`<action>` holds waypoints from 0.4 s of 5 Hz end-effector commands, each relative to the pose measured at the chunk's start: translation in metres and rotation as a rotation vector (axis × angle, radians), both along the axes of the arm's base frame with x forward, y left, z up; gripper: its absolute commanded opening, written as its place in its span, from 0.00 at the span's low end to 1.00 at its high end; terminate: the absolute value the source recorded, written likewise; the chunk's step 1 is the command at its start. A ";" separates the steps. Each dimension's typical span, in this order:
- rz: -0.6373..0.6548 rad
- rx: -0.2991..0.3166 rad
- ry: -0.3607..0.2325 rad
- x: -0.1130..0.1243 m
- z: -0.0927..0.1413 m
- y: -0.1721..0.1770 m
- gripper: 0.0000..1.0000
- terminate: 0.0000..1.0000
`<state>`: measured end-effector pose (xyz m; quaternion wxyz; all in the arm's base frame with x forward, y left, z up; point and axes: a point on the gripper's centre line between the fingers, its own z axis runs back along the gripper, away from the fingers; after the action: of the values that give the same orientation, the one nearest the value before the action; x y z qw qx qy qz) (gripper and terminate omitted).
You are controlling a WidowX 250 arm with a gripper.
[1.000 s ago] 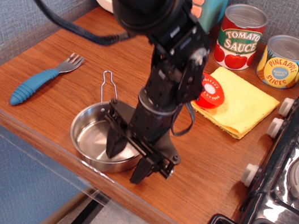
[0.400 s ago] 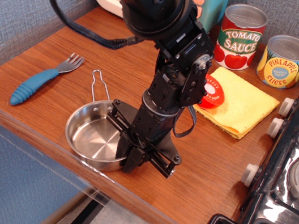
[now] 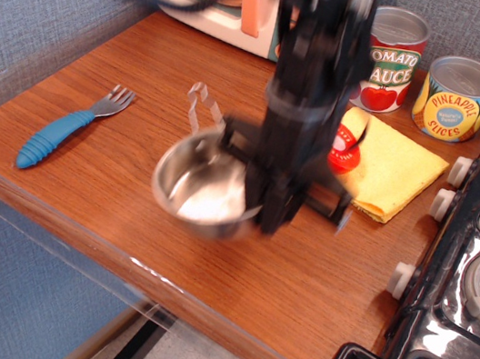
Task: Move the pot in front of the microwave buttons.
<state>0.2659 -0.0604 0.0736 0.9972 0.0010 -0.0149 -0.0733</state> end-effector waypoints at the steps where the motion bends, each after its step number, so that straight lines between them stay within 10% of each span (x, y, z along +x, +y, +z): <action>1: 0.255 -0.026 -0.103 0.088 0.037 0.043 0.00 0.00; 2: 0.392 0.020 -0.080 0.127 0.025 0.075 0.00 0.00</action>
<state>0.3931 0.0065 0.0723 0.9920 0.0223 -0.0170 0.1232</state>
